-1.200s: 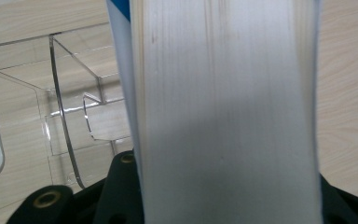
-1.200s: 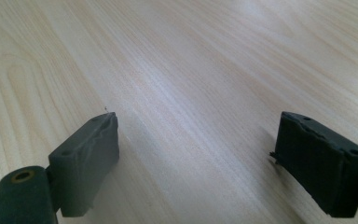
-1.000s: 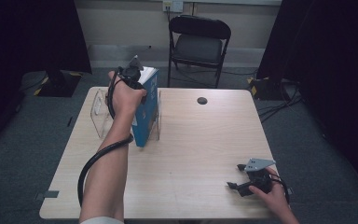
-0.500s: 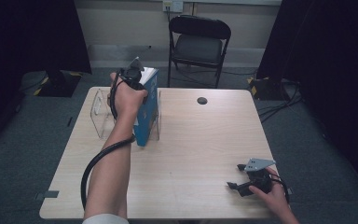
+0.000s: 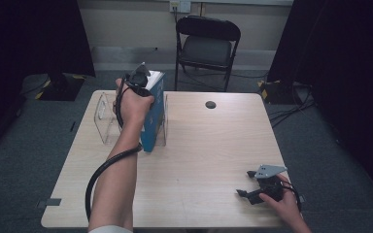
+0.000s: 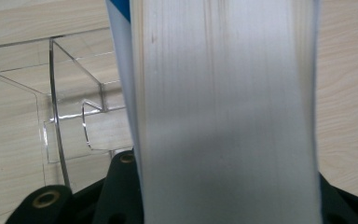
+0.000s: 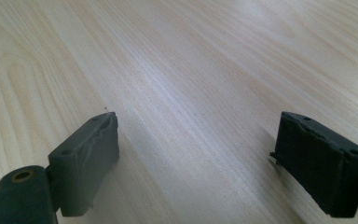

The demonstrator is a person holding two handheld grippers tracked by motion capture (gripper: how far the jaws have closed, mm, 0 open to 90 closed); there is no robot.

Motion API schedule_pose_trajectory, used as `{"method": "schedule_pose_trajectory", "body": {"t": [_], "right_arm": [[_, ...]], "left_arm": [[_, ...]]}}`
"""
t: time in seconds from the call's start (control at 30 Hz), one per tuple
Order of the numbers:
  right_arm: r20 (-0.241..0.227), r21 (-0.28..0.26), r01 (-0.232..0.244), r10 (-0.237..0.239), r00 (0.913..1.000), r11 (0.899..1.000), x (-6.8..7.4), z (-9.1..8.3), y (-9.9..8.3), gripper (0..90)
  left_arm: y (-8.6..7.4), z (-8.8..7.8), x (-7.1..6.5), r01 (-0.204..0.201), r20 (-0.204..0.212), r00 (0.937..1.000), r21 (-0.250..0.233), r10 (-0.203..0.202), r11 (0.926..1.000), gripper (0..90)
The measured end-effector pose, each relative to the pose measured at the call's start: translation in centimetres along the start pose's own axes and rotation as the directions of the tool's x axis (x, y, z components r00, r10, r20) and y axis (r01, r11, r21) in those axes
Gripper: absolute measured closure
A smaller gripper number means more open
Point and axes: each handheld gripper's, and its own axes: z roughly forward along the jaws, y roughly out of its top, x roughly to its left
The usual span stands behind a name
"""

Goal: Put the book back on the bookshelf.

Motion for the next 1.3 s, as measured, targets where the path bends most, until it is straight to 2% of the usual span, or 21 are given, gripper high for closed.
{"method": "schedule_pose_trajectory", "body": {"t": [0.1, 0.23, 0.6, 0.93, 1.03, 1.27, 1.3], "right_arm": [[-0.001, 0.0, 0.0, 0.0, 1.0, 1.0, 0.0, 0.0, 0.0, 12.9], [-0.001, 0.0, 0.0, 0.0, 1.0, 1.0, 0.0, 0.0, 0.0, 12.9], [-0.001, 0.0, 0.0, 0.0, 1.0, 1.0, 0.0, 0.0, 0.0, 12.9], [-0.001, 0.0, 0.0, 0.0, 1.0, 1.0, 0.0, 0.0, 0.0, 12.9], [-0.001, 0.0, 0.0, 0.0, 1.0, 1.0, 0.0, 0.0, 0.0, 12.9], [-0.001, 0.0, 0.0, 0.0, 1.0, 1.0, 0.0, 0.0, 0.0, 12.9], [-0.001, 0.0, 0.0, 0.0, 1.0, 1.0, 0.0, 0.0, 0.0, 12.9]], "left_arm": [[-0.2, 0.0, 0.2, -0.002, 0.011, 0.9999, 0.0, 0.001, 1.0, 61.5], [-0.5, 0.1, 0.2, -0.011, -0.004, 0.9999, -0.015, 0.011, 0.9998, 61.2], [-0.8, 0.1, 0.0, -0.036, 0.0, 0.9993, -0.019, 0.036, 0.9992, 60.2], [-1.2, -0.4, 0.3, -0.009, 0.022, 0.9997, -0.048, 0.01, 0.9988, 57.8], [-1.3, -0.6, 0.4, -0.013, 0.024, 0.9996, -0.053, 0.014, 0.9985, 54.4], [-1.8, -0.7, 0.4, -0.011, 0.054, 0.9985, -0.047, 0.013, 0.9988, 50.0], [-1.9, -0.7, 0.6, 0.014, 0.073, 0.9973, -0.036, -0.011, 0.9993, 47.8]]}}
